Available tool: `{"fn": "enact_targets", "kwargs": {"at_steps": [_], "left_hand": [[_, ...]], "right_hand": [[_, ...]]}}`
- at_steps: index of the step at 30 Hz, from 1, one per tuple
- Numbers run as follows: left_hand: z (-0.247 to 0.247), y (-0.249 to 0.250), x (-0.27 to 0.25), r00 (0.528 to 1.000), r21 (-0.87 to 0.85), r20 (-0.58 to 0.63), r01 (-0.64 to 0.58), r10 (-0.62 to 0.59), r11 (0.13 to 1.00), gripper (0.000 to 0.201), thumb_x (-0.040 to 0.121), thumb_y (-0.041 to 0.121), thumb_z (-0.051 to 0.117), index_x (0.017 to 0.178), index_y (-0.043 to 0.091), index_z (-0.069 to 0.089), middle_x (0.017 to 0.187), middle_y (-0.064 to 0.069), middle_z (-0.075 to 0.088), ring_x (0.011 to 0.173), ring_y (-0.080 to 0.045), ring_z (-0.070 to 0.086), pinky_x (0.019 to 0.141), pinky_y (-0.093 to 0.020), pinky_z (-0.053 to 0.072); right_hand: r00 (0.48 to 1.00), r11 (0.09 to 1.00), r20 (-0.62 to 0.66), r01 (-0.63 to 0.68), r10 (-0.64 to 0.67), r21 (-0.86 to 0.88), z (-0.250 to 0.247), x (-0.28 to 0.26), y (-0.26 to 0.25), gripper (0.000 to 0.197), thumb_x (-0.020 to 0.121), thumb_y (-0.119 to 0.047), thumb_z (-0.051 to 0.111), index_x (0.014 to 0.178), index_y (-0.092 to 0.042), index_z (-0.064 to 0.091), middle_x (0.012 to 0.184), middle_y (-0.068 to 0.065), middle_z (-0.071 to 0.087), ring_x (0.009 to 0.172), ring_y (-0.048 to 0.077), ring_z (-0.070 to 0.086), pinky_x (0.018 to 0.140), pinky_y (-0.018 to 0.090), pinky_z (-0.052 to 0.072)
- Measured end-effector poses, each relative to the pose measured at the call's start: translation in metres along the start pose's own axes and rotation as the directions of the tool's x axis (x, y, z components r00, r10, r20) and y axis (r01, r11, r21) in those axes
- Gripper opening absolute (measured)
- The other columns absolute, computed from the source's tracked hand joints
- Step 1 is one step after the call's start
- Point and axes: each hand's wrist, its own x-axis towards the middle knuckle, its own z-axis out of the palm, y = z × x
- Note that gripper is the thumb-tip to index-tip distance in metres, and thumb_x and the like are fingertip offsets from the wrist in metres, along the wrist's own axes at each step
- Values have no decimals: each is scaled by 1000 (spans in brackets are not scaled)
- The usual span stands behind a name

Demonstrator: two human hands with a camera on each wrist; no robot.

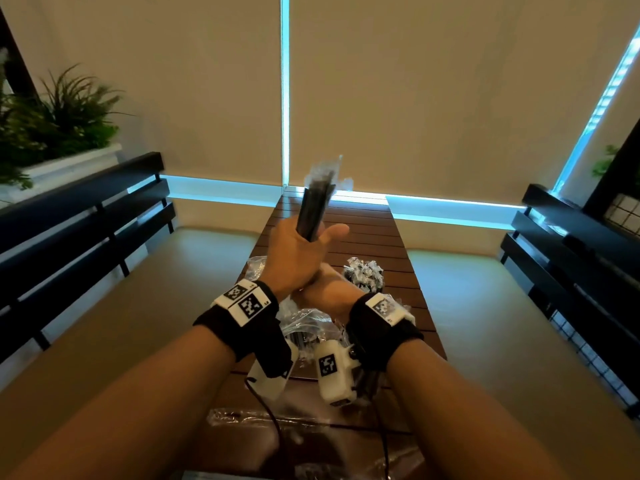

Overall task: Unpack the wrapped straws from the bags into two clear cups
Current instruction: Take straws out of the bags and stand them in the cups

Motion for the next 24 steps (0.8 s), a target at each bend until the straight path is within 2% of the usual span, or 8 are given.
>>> {"fn": "enact_targets", "kwargs": {"at_steps": [2,5,7,13,16,19,21,24], "left_hand": [[-11,-7,8,997,41,-72,15,-12,999,52,76,43,78,55,12,43,53,0,42,51,-15,40,56,-30,40],[-23,-17,7,998,179,-68,20,-8,984,54,78,40,78,54,13,39,52,4,38,48,-9,34,50,-20,32],[-22,-18,0,1000,280,-3,5,-5,960,51,80,37,78,53,21,37,50,11,37,44,-5,32,46,-14,29],[6,-13,-3,997,268,53,-63,50,961,25,83,13,73,63,5,60,58,-8,62,53,-11,47,50,-24,41],[15,-11,-4,998,277,34,-53,46,959,14,86,8,67,77,-3,65,69,-14,66,55,-9,49,53,-20,45],[30,8,-3,995,88,10,-96,95,991,11,89,15,63,79,17,64,73,-2,68,69,-14,62,60,-35,53],[45,19,-2,983,54,56,-175,172,983,8,93,23,59,98,27,64,93,0,71,89,-16,68,75,-35,57],[67,26,-4,960,260,247,-195,130,946,11,90,18,65,99,12,67,93,-3,71,86,-15,66,81,-40,57]], "right_hand": [[978,997,-209,33,-17,74,-17,-5,-8,39,70,3,47,101,-15,64,97,6,69,84,16,65,80,42,56],[743,939,-666,274,-68,210,-53,-20,-46,29,79,-18,45,91,-29,69,98,-6,72,98,13,66,93,41,52],[658,870,-718,468,-226,155,-68,-35,-81,32,89,-32,38,99,-28,68,104,-6,71,101,10,65,93,35,50],[731,827,-457,261,-506,-498,-42,-42,-108,54,94,-46,27,98,-17,73,99,1,73,94,19,65,86,35,49],[696,861,-507,426,-509,-279,-47,-45,-94,31,96,-40,49,106,-17,69,95,-5,71,87,7,65,77,23,52],[744,849,-550,516,-380,113,-57,-54,-77,43,83,-38,73,119,-26,53,101,-5,66,92,6,66,82,20,54],[736,887,-609,449,-296,111,-58,-56,-67,41,76,-35,80,106,-20,57,94,-5,67,89,9,67,84,30,56],[635,915,-747,392,-196,93,-70,-55,-61,22,82,-33,75,84,-18,60,73,-11,62,69,4,61,71,26,51]]}}
